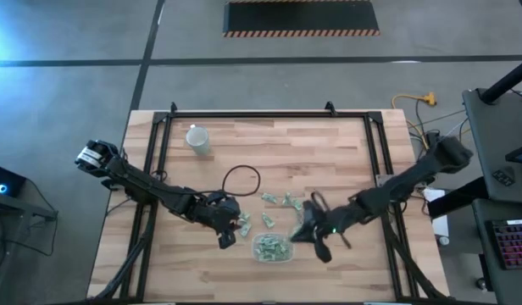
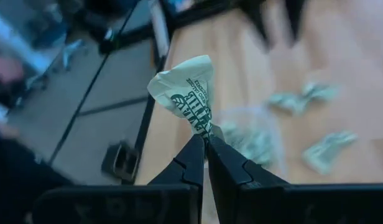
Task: Pick and place Stevia / Truvia into bins
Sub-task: Put the stevia packet into the transparent container
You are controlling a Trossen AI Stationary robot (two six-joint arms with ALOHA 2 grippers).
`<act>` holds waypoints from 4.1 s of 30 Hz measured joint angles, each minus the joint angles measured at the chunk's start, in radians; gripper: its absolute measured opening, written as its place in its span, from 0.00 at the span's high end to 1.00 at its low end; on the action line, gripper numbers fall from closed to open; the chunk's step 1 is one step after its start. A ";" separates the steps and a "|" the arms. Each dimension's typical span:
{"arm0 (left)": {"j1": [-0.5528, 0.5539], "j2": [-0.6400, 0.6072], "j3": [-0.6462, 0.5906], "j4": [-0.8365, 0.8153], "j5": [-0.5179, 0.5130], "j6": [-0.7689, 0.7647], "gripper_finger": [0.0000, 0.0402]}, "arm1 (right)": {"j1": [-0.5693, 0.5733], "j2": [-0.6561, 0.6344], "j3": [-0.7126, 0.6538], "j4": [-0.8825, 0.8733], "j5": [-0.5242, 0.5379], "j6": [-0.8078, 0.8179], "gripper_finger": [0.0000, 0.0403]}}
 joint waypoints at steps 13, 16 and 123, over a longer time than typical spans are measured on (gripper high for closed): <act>0.000 0.000 -0.003 0.035 -0.006 -0.002 0.68 | 0.019 0.281 0.124 0.011 -0.025 0.000 0.98; 0.000 0.000 -0.004 0.034 -0.006 -0.002 0.68 | 0.019 0.303 0.148 -0.065 -0.010 0.000 0.98; 0.022 0.245 -0.087 0.799 0.295 0.157 1.00 | 0.054 0.016 0.148 -0.669 0.301 0.157 0.83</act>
